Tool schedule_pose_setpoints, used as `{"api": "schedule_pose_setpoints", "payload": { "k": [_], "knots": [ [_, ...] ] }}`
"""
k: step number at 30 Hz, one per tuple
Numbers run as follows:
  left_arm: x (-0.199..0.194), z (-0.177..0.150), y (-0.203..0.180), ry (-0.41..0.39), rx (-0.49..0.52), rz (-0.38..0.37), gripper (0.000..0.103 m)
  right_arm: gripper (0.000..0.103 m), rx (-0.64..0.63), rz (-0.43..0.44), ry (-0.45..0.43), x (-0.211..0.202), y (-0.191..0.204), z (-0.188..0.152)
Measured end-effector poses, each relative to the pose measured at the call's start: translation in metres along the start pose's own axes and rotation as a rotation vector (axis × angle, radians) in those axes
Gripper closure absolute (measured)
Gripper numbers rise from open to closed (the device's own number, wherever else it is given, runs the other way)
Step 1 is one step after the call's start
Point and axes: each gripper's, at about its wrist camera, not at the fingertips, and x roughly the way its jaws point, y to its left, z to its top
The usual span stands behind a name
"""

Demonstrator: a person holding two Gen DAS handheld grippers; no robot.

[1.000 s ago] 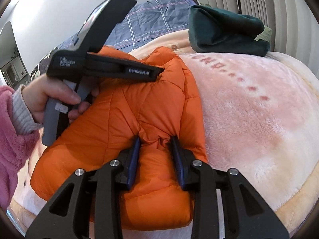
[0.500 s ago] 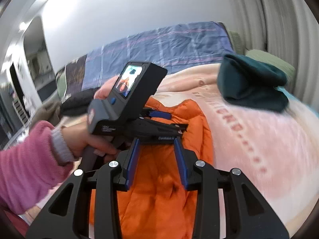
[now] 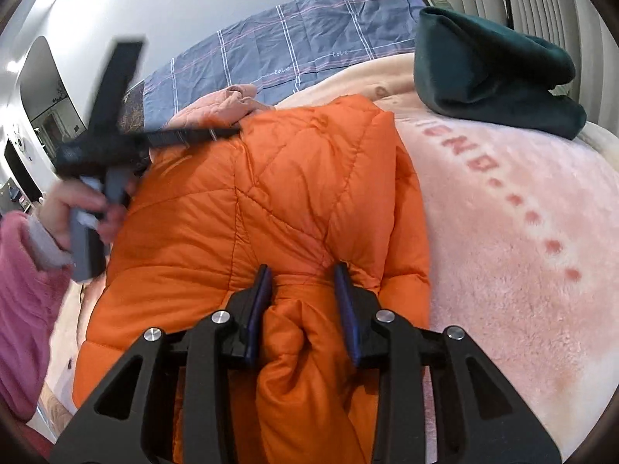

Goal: Fold large clothes

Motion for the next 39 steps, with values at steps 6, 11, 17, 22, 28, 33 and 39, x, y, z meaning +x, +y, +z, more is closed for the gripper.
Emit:
{"api": "schedule_pose_setpoints", "payload": {
  "k": [6, 11, 17, 22, 28, 33, 39],
  "knots": [
    [0.019, -0.005, -0.001, 0.055, 0.007, -0.004, 0.062, 0.067, -0.046, -0.037, 0.041, -0.008, 0.009, 0.011],
    [0.015, -0.008, -0.008, 0.044, 0.025, 0.017, 0.063, 0.061, -0.113, -0.014, -0.040, -0.047, 0.032, 0.051],
    [0.015, -0.005, -0.008, 0.051, 0.025, 0.006, 0.063, 0.061, -0.110, -0.009, -0.064, -0.006, 0.037, 0.101],
    [0.014, -0.009, 0.007, 0.006, -0.031, -0.035, 0.063, 0.063, 0.006, 0.018, 0.070, 0.076, -0.010, 0.077],
    [0.021, -0.020, 0.023, -0.053, -0.080, -0.119, 0.061, 0.063, -0.017, -0.015, 0.035, 0.075, -0.002, 0.069],
    [0.009, -0.018, 0.021, -0.039, -0.080, -0.111, 0.062, 0.063, -0.044, -0.028, 0.024, 0.077, 0.000, 0.069],
    [-0.029, -0.015, 0.028, -0.047, -0.030, -0.057, 0.053, 0.062, -0.048, -0.036, 0.019, 0.077, 0.001, 0.068]
  ]
}}
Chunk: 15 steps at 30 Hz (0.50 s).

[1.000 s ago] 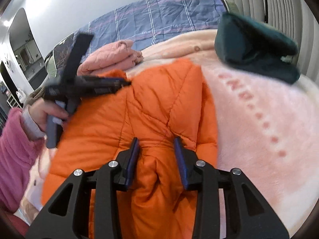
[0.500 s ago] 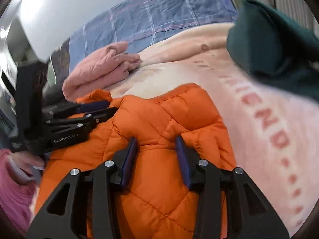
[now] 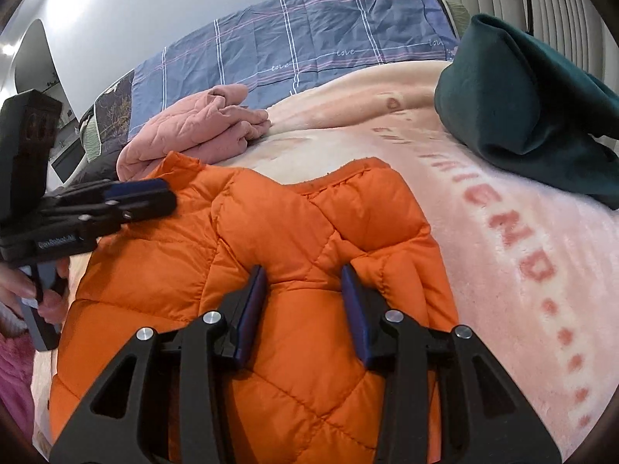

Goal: Fold large clothes

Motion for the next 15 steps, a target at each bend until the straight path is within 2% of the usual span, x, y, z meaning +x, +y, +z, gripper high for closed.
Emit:
{"api": "schedule_pose_setpoints", "payload": {
  "k": [5, 11, 14, 15],
  "knots": [
    [0.030, -0.022, 0.017, 0.032, -0.057, -0.038, 0.053, 0.062, 0.023, 0.000, 0.000, 0.004, -0.002, 0.001],
    [0.031, -0.023, 0.001, 0.035, -0.028, 0.058, 0.054, 0.063, 0.039, 0.022, -0.002, 0.005, -0.007, 0.000],
    [0.007, -0.020, -0.010, 0.036, -0.010, 0.115, 0.056, 0.062, 0.021, 0.006, -0.009, 0.004, -0.003, -0.001],
    [-0.003, -0.020, -0.015, 0.026, -0.001, 0.118, 0.050, 0.062, 0.023, 0.009, -0.007, 0.004, -0.004, -0.001]
  ]
}}
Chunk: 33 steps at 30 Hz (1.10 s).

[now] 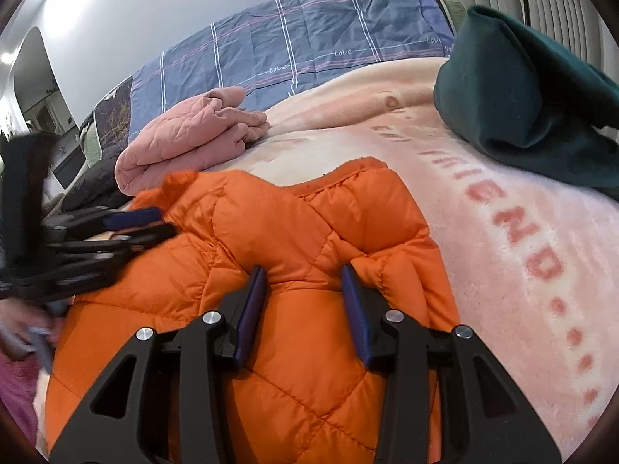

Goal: Fold large clothes

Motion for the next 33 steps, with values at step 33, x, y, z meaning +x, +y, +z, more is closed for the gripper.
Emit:
{"api": "schedule_pose_setpoints", "payload": {
  "k": [33],
  "knots": [
    [-0.114, -0.174, -0.102, 0.092, 0.033, 0.197, 0.021, 0.060, 0.018, 0.038, -0.038, -0.005, -0.003, -0.004]
  ]
}}
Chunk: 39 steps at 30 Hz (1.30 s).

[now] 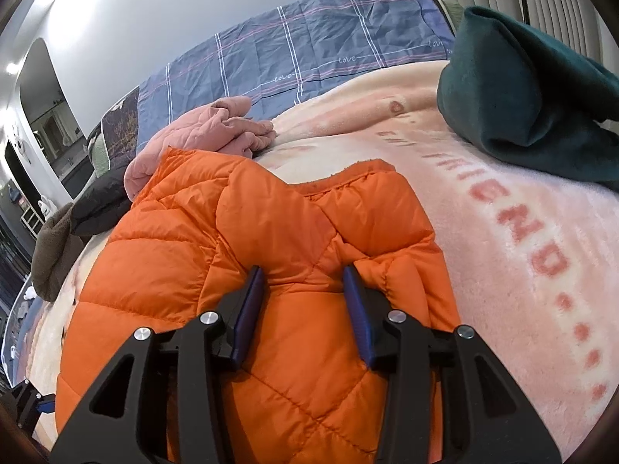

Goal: Fold large clothes

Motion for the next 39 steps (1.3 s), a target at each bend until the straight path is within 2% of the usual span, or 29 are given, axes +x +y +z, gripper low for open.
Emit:
{"api": "schedule_pose_setpoints", "payload": {
  "k": [2, 4, 6, 7, 8, 10, 12, 17, 19, 20, 21, 23, 28, 35, 39],
  "knots": [
    [-0.008, -0.002, 0.001, 0.005, 0.006, -0.027, 0.023, 0.060, 0.004, 0.003, 0.000, 0.000, 0.000, 0.000],
    [-0.024, -0.004, 0.000, 0.016, 0.007, -0.127, 0.039, 0.060, 0.010, 0.005, -0.001, 0.000, 0.000, 0.000],
    [-0.051, -0.001, 0.008, 0.005, -0.017, -0.284, 0.076, 0.060, 0.015, 0.009, -0.003, 0.000, -0.001, 0.000],
    [-0.059, 0.001, 0.012, -0.014, -0.023, -0.303, 0.082, 0.060, 0.014, 0.009, -0.006, 0.000, 0.000, 0.000],
    [-0.074, 0.010, 0.016, -0.068, -0.021, -0.294, 0.083, 0.060, 0.014, 0.008, -0.007, 0.000, 0.000, 0.000],
    [-0.087, 0.031, 0.022, -0.159, -0.001, -0.226, 0.083, 0.060, 0.013, 0.006, -0.009, 0.000, 0.001, 0.000],
    [-0.081, 0.053, 0.022, -0.208, 0.008, -0.177, 0.082, 0.060, 0.012, 0.005, -0.011, -0.001, 0.001, -0.001],
    [-0.022, 0.118, 0.009, -0.229, -0.001, -0.203, 0.082, 0.060, 0.023, 0.018, -0.012, 0.000, -0.003, 0.000],
    [0.004, 0.135, 0.002, -0.203, -0.003, -0.199, 0.078, 0.060, 0.031, 0.029, -0.013, 0.000, -0.006, 0.001],
    [0.030, 0.141, -0.002, -0.149, 0.015, -0.185, 0.070, 0.060, 0.037, 0.035, -0.014, 0.000, -0.008, 0.001],
    [0.045, 0.142, -0.005, -0.129, 0.027, -0.170, 0.069, 0.059, 0.046, 0.042, -0.014, 0.000, -0.010, 0.001],
    [0.062, 0.132, -0.011, -0.148, 0.059, -0.136, 0.069, 0.059, 0.064, 0.062, -0.011, 0.001, -0.014, 0.002],
    [0.063, 0.125, -0.023, -0.140, 0.092, -0.055, 0.069, 0.059, 0.047, 0.057, -0.019, -0.001, -0.010, 0.001],
    [0.067, 0.123, -0.027, -0.133, 0.120, -0.041, 0.069, 0.058, 0.058, 0.078, -0.023, -0.001, -0.012, 0.002],
    [0.069, 0.120, -0.026, -0.130, 0.129, -0.059, 0.069, 0.048, 0.101, 0.155, -0.038, -0.015, -0.020, 0.001]
  ]
}}
